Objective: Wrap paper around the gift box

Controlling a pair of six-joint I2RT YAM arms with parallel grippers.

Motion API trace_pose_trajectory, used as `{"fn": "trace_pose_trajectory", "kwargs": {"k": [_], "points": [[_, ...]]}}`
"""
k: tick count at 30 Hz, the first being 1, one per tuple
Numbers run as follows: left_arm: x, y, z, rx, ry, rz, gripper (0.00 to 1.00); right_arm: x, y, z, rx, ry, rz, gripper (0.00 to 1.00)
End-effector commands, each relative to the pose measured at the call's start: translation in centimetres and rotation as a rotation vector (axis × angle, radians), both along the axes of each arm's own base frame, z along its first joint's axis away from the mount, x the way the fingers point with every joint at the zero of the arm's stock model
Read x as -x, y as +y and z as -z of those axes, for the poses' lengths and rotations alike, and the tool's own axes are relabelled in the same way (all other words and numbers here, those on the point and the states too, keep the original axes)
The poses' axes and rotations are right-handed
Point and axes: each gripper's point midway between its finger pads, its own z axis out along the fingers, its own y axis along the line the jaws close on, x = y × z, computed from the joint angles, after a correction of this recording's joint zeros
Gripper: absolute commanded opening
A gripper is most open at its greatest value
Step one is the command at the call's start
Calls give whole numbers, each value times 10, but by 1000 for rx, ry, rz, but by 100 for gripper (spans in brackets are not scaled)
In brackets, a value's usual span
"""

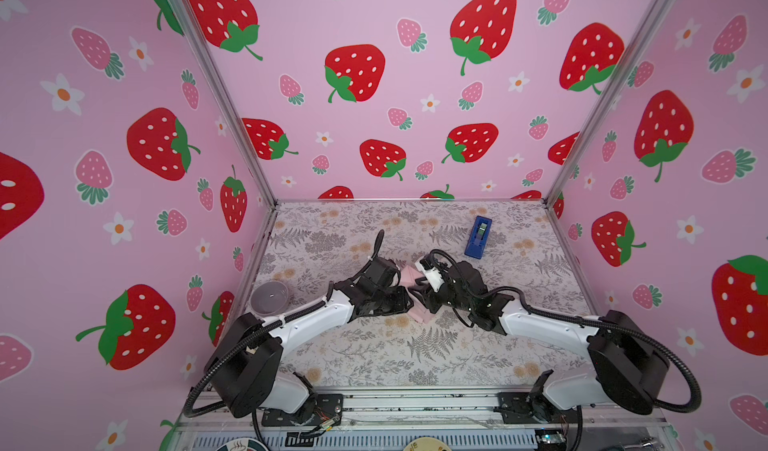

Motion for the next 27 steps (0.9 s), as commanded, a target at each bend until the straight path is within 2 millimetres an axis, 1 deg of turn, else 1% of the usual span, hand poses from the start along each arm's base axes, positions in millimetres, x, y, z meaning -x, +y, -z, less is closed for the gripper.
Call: {"fn": "trace_pose_trajectory", "kwargs": {"k": [1,6,9,12,16,19,21,24,27], "points": [[-20,-9,-25,51,-79,-21,37,23,-1,27,56,122,-66,40],[-19,-7,-27,50,-83,-20,37,24,-5,35,64,155,-61,40],[-18,0,-34,39,-99,-30,37,25,-7,42,80,175,-57,41],[-18,11,-51,22,-133,-42,39,24,-10,46,94,185,-50,41],[-20,27,-80,-7,-184,-45,47,24,-10,49,99,193,-57,41],[-27,36,-98,-25,-215,-40,52,25,-10,49,98,193,-66,40],[-34,40,-103,-38,-217,-23,56,26,-9,49,97,194,-71,40],[-46,36,-106,-37,-204,29,62,26,-9,49,101,195,-74,40],[-56,25,-99,-34,-165,103,66,26,-9,48,99,193,-73,40]]}}
